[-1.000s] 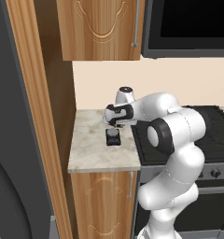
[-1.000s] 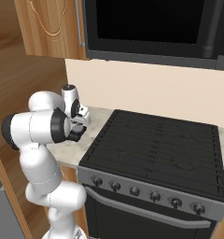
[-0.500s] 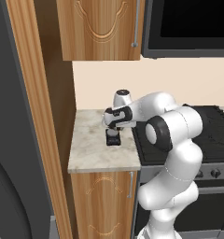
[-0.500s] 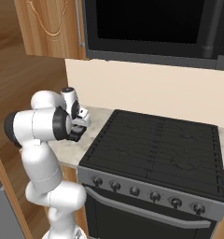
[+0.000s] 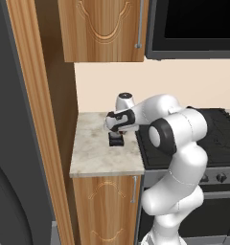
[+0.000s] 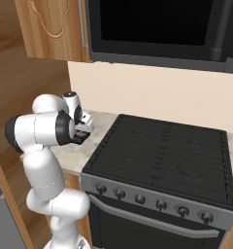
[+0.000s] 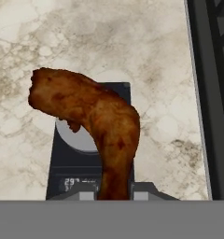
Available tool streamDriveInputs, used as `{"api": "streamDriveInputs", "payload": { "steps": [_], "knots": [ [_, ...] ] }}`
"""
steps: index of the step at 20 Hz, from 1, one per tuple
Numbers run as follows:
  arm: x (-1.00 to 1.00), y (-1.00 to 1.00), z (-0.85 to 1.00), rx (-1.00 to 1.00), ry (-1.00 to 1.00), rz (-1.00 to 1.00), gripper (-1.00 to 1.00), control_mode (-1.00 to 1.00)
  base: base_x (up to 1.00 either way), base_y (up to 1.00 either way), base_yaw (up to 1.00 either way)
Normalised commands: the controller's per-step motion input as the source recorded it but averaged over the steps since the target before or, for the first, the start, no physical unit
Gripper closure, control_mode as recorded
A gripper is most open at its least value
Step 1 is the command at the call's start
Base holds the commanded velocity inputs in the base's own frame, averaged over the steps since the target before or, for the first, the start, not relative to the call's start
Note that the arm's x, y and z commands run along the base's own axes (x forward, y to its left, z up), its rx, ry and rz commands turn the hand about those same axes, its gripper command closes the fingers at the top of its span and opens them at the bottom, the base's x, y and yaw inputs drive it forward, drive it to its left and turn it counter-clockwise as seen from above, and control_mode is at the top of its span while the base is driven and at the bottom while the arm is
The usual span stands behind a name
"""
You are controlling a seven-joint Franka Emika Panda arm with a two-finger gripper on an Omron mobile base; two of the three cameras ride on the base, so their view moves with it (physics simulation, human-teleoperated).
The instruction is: Take the chicken drumstick from the fridge and place it on the digital scale on the counter by the fridge. Wait a few seconds for a reading, then move it to the plate on the dining counter.
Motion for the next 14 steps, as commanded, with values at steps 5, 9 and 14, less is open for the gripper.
{"api": "streamDriveInputs", "payload": {
  "steps": [5, 9, 14],
  "knots": [
    [0.03, 0.03, -0.02, 0.0, 0.0, 0.0, 1.0, -1.0, 0.0, 0.0, 0.0],
    [0.0, 0.0, 0.0, 0.0, 0.0, 0.0, 1.0, -1.0, 0.0, 0.0, 0.0],
    [-0.1, 0.0, -0.02, 0.0, 0.0, 0.0, 1.0, -1.0, 0.0, 0.0, 0.0]
  ]
}}
